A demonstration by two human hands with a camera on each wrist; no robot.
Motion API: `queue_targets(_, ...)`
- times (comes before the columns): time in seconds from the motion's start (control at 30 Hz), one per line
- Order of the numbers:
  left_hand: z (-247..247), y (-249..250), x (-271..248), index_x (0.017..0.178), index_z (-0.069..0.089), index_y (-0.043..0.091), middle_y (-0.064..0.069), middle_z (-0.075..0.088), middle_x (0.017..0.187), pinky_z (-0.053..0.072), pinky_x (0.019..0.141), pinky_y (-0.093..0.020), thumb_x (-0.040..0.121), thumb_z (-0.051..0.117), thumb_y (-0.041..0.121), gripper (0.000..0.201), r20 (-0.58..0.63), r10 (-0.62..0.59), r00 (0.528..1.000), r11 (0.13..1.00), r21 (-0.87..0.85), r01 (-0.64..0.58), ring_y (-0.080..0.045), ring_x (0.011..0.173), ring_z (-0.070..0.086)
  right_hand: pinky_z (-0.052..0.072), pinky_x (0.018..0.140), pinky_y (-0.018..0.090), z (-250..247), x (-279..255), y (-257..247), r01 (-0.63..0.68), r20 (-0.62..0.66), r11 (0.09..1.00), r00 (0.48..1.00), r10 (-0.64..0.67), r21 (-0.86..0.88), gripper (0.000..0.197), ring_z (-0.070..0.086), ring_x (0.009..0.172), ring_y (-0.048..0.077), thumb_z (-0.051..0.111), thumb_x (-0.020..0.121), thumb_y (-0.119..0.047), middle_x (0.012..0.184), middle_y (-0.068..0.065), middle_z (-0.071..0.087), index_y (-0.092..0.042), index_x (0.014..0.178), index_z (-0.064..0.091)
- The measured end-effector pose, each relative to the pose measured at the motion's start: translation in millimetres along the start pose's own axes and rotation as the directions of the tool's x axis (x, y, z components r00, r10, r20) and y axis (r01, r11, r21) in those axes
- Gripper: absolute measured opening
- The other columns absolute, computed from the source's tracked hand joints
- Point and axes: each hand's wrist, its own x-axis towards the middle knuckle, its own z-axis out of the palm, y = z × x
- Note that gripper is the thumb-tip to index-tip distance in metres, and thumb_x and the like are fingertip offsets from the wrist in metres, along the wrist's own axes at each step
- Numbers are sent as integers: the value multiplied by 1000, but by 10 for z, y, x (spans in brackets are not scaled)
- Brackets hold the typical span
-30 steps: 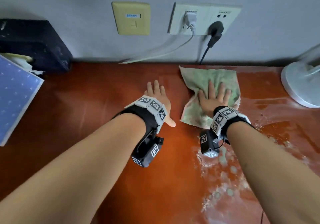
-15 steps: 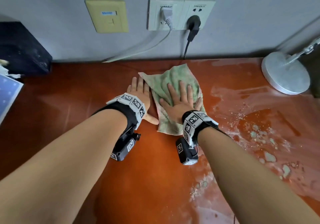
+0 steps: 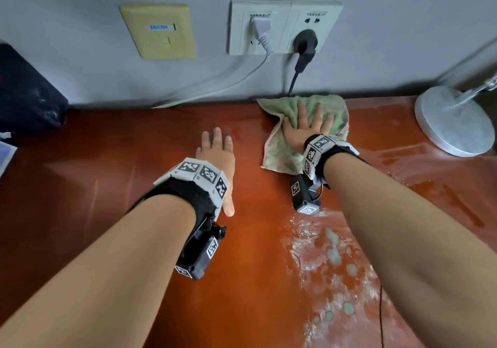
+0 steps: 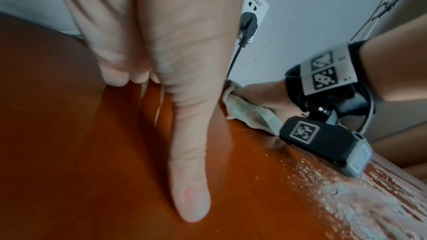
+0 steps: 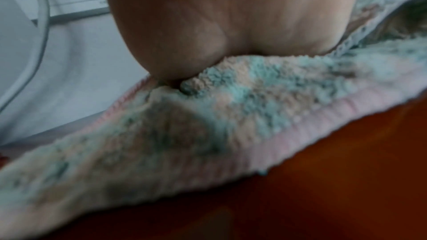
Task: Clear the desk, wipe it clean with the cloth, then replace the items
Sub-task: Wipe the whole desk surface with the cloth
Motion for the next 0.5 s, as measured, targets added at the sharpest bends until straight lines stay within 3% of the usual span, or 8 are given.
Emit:
queue_targets(0.1, -22, 79, 37, 149, -17, 7, -14, -28, 154, 7, 117, -46, 64, 87, 24, 135, -16, -46, 999, 997, -55, 45, -37, 144, -17, -15, 111, 63, 44, -53, -238, 119, 46, 987, 992, -115, -106, 66, -25, 145, 24, 21, 92, -67, 160, -6, -21, -49, 149, -7)
queue_targets(0.23, -31, 132, 85, 152, -8, 9, -11, -20, 157, 10, 117, -46, 94, 55, 12, 86, -113, -87, 990, 984, -162, 68, -35, 145, -13, -20, 110, 61, 171, -222, -342, 291, 140, 933, 954, -266, -211, 77, -31, 143, 19, 21, 85, -78, 157, -8, -29, -49, 148, -12)
queue_targets(0.3, -46, 130, 68, 151, -9, 9, -11, -20, 157, 11, 117, -48, 88, 66, 15, 99, -107, -96, 990, 988, -128, 82, -35, 145, -13, -19, 111, 58, 158, -260, -206, 329, 159, 923, 940, -300, -202, 81, -32, 142, 16, 24, 81, -84, 156, -12, -32, -53, 147, -11)
queue_targets(0.4, -62, 92, 26, 149, -18, 8, -12, -27, 155, 14, 115, -50, 53, 93, 26, 147, -6, -70, 997, 997, -9, 70, -36, 144, -17, -19, 112, 57, 31, -343, 175, 249, 154, 950, 963, -222, -188, 90, -32, 142, 15, 27, 71, -92, 154, -14, -34, -57, 145, -12)
queue_targets(0.5, -48, 32, -10, 148, -21, 10, -12, -30, 153, 15, 116, -54, 44, 95, 36, 158, 1, -52, 999, 999, 12, 52, -34, 143, -20, -16, 112, 61, -34, -477, 572, 106, 152, 976, 985, -77, -193, 99, -34, 141, 19, 23, 64, -98, 152, -10, -39, -56, 143, -20)
